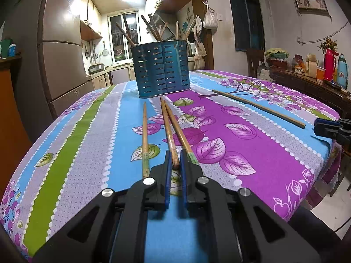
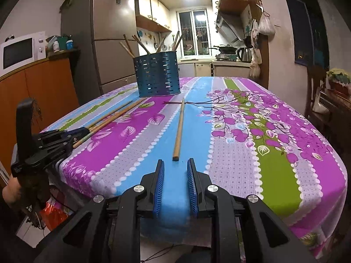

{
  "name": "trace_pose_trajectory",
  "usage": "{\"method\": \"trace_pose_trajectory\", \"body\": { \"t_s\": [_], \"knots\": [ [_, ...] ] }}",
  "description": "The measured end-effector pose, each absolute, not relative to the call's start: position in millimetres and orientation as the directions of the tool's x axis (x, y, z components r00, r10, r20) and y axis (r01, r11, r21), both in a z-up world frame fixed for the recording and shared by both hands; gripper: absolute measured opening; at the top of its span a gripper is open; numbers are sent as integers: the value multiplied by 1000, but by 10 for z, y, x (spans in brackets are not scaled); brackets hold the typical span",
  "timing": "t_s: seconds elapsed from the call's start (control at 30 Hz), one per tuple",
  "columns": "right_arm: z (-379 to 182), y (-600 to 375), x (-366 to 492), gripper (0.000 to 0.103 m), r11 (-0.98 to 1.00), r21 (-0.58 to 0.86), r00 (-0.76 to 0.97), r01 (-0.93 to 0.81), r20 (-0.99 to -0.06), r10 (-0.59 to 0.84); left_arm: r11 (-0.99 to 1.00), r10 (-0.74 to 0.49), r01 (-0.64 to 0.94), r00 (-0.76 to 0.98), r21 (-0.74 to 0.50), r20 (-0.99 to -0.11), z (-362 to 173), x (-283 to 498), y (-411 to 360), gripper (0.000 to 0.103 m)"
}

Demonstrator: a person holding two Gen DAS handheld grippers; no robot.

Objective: Organize utensils
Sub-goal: 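Close the left gripper on a chopstick while the right gripper grasps another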

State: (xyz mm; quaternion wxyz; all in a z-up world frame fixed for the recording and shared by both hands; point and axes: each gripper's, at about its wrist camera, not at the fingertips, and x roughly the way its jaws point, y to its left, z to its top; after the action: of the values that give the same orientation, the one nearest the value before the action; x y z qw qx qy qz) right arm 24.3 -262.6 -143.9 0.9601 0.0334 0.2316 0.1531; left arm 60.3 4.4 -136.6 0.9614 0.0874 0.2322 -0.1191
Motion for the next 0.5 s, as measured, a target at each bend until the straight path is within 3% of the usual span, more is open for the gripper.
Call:
{"method": "trace_pose_trajectory", "body": {
  "t_s": [0.27, 0.3, 0.37, 0.5],
  "knots": [
    [-1487, -2537, 456, 23, 946, 116, 845, -302, -426, 322, 959, -180, 260, 869, 115, -461, -1373, 599, 34, 6],
    [-1490, -2513, 452, 22, 950, 97, 851, -297, -424, 310, 959, -178, 258, 870, 116, -459, -1367, 606, 39, 6],
    [-1496, -2519, 439, 9, 953, 95, 857, -287, -419, 300, 963, -170, 245, 873, 109, -457, -1361, 616, 58, 6],
    [-1487, -2558, 417, 8, 958, 109, 867, -267, -408, 288, 969, -158, 225, 881, 101, -447, -1319, 632, 115, 5]
  ]
}}
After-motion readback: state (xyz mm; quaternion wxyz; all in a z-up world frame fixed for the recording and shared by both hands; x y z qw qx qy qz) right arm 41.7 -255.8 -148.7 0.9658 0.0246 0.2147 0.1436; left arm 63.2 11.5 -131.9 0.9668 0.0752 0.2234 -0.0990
